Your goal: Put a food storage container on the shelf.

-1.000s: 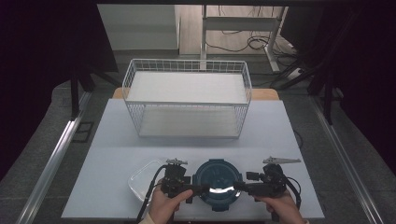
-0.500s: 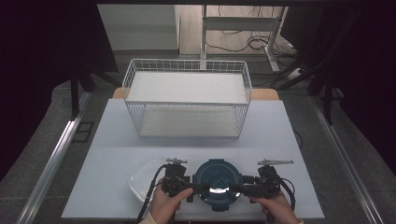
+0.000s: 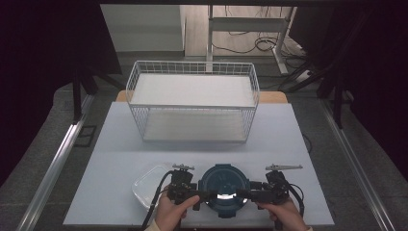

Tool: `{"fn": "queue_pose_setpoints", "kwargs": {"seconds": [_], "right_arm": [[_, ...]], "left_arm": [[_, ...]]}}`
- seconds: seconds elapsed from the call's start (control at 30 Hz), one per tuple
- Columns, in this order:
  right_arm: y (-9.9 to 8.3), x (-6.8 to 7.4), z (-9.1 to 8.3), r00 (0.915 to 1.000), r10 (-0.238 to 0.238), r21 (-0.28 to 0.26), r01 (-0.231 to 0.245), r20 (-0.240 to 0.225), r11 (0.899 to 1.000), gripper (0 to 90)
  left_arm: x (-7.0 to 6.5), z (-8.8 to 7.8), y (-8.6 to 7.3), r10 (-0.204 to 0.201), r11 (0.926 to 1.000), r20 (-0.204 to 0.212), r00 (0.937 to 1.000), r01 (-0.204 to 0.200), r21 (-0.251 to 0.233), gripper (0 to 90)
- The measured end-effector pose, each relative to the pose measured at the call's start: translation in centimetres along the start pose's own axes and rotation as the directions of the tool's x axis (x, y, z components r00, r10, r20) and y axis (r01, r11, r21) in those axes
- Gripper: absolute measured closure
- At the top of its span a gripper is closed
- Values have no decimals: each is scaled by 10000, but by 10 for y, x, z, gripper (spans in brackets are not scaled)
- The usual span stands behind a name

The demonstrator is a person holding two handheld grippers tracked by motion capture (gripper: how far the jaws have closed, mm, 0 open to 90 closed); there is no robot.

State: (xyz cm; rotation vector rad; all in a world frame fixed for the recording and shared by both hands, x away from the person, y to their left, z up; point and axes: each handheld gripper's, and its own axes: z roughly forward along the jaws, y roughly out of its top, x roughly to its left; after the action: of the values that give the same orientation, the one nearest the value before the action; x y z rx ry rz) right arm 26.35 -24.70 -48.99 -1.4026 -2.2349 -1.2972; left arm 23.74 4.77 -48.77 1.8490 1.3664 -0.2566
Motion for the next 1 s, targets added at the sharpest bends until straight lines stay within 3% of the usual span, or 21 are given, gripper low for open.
{"fn": "queue_pose_setpoints", "kwargs": {"seconds": [0.1, 0.23, 0.33, 0.57, 0.67, 1.0], "right_arm": [[0, 0, 0, 10000, 13, -9, -13, -9, 10000, 100], [0, 0, 0, 10000, 10, -7, -10, -7, 10000, 100], [0, 0, 0, 10000, 5, -15, -5, 5, 10000, 100], [0, -1, 1, 10000, 72, 68, -72, -34, 10000, 99], [-1, -1, 3, 9999, 111, 85, -110, -51, 9999, 99], [-2, -4, 5, 9994, 294, 189, -291, -188, 9994, 103]], "left_arm": [[-2, 2, 0, 13, 10000, -187, 9998, -12, 55, 64], [-5, 6, -1, 82, 9998, -124, 9999, -80, 157, 66], [-8, 10, -3, 255, 9994, -373, 9990, -247, 221, 61], [-7, 12, -2, 146, 9995, -543, 9984, -131, 285, 68], [-8, 18, -2, -107, 9987, -455, 9989, 130, 501, 54], [-6, 22, 0, -229, 9981, -308, 9993, 246, 557, 45]]}}
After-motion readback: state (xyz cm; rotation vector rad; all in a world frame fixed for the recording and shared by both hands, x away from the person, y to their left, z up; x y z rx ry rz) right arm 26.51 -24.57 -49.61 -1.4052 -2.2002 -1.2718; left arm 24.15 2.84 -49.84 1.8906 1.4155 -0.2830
